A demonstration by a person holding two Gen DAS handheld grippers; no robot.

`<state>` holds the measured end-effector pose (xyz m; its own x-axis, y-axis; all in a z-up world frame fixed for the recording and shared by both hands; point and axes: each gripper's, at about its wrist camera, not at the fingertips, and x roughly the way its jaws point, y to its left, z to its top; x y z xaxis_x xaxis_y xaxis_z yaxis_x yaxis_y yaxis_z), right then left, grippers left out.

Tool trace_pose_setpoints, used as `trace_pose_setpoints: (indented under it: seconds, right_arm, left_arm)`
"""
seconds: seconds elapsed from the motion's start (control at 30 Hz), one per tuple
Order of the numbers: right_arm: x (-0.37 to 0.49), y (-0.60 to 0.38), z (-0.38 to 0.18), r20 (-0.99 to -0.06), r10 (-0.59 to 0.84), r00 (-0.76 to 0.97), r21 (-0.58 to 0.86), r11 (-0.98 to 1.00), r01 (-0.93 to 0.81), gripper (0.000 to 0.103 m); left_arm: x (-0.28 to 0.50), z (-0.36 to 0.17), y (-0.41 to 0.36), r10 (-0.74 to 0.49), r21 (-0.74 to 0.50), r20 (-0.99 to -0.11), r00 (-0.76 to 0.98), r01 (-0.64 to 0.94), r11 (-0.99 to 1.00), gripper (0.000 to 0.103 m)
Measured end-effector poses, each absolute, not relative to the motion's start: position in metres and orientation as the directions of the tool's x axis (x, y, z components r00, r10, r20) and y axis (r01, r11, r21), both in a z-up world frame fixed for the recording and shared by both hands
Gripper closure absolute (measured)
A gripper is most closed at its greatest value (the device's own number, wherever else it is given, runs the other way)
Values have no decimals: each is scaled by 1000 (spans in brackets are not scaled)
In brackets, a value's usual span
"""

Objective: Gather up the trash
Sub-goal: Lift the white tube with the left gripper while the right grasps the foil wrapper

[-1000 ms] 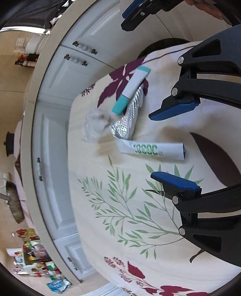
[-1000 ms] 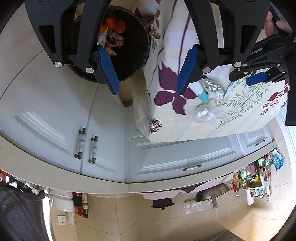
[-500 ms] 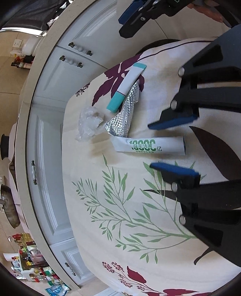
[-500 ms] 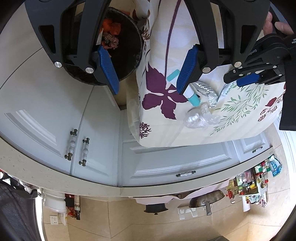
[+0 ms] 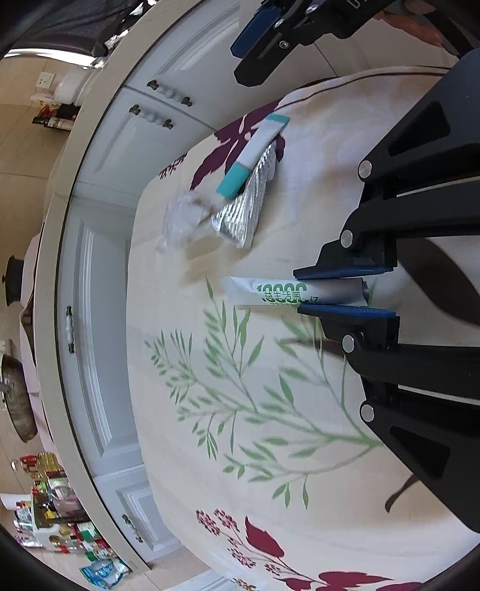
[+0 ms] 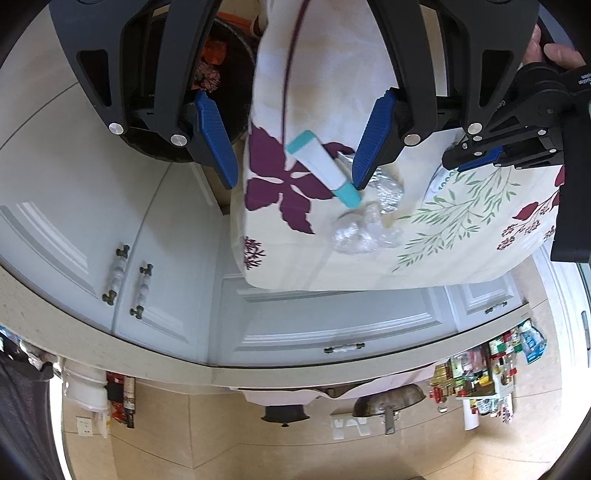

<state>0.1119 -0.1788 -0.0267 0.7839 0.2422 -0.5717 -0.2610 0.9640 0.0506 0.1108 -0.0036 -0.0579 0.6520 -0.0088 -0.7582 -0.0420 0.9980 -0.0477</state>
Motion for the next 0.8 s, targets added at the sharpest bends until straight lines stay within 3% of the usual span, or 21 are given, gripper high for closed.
trace_pose_setpoints:
  seconds: [0.2, 0.8]
  right_arm:
    - [115, -159, -30, -593, 272, 758, 40, 950, -310, 41]
    - [139, -118, -53, -722, 289, 629, 22, 918, -396, 63]
  left_arm:
    - [106, -53, 25, 25, -49, -754, 656, -94, 994, 89]
    - [93, -45, 67, 92, -36, -729, 679, -172, 984, 89]
